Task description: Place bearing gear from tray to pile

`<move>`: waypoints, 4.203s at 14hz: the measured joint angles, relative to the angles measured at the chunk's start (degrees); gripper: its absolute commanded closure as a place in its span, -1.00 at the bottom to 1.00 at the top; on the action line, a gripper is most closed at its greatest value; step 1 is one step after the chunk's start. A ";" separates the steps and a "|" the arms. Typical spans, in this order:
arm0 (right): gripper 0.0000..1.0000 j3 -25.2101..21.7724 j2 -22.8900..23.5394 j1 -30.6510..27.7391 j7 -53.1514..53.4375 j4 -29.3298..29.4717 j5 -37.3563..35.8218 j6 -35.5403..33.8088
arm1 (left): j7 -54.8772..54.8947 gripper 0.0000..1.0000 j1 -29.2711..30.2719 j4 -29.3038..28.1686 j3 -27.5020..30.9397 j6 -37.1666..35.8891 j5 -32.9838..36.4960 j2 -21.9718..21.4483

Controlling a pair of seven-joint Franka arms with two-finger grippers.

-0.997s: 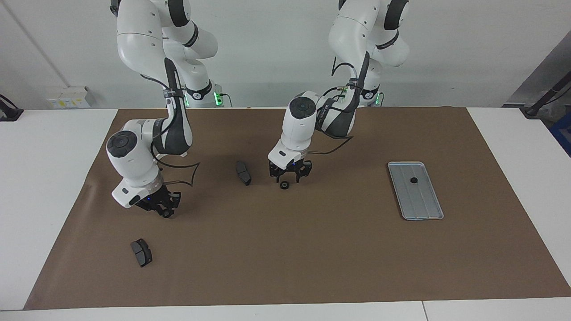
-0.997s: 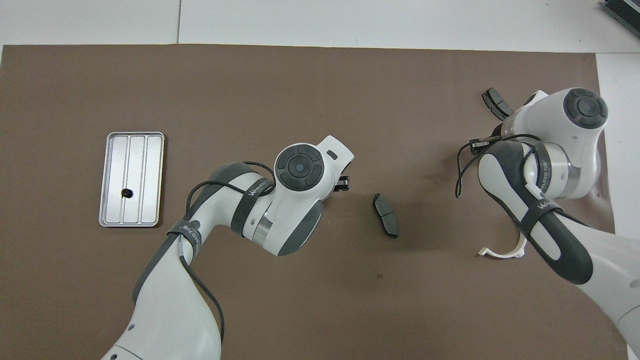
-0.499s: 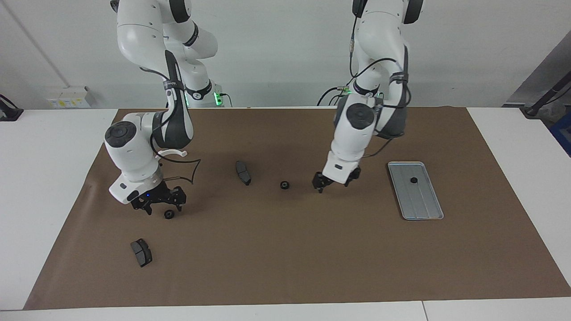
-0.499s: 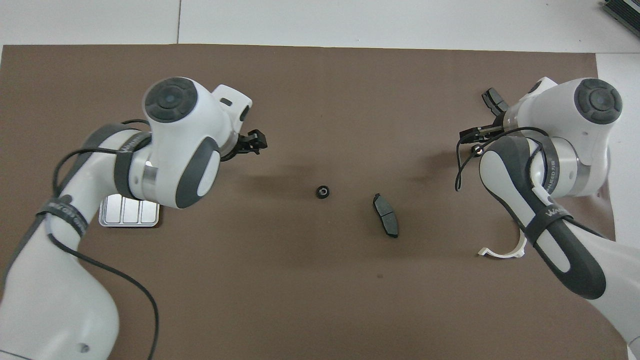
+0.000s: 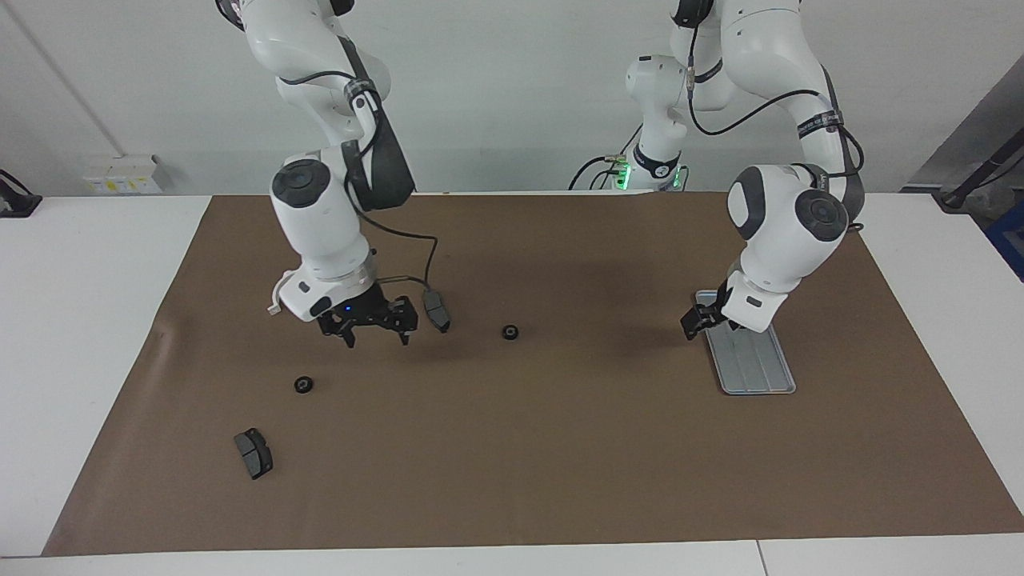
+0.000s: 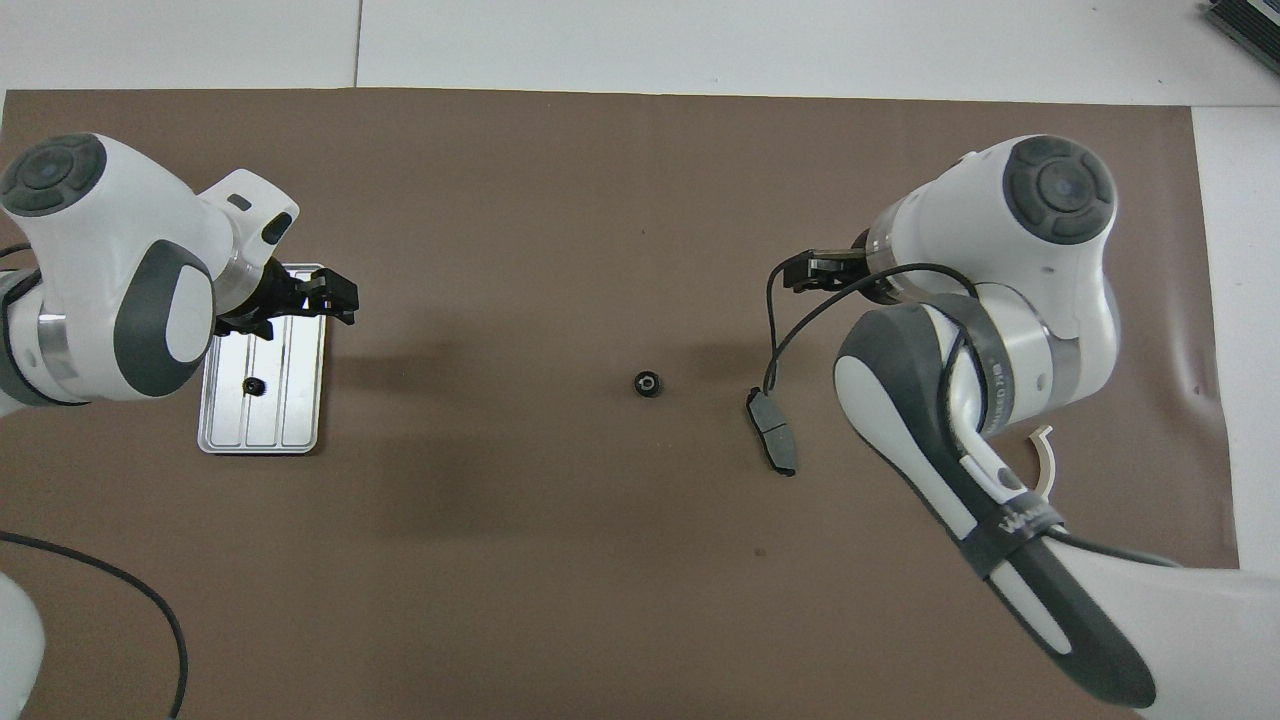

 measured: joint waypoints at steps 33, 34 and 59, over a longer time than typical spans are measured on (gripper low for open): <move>0.59 17.13 16.25 3.55 32.09 -1.28 -25.39 8.71 | 7.03 0.31 7.43 -20.69 -0.16 21.40 0.00 -5.61; 0.80 17.22 16.14 3.55 32.09 -1.29 -25.39 8.71 | 7.03 0.38 7.43 -20.75 -0.16 21.40 0.00 -5.61; 0.98 -8.79 1.09 -1.24 -12.61 -13.12 -1.55 10.77 | -39.23 1.00 -25.48 -0.74 -1.87 14.82 -0.01 2.23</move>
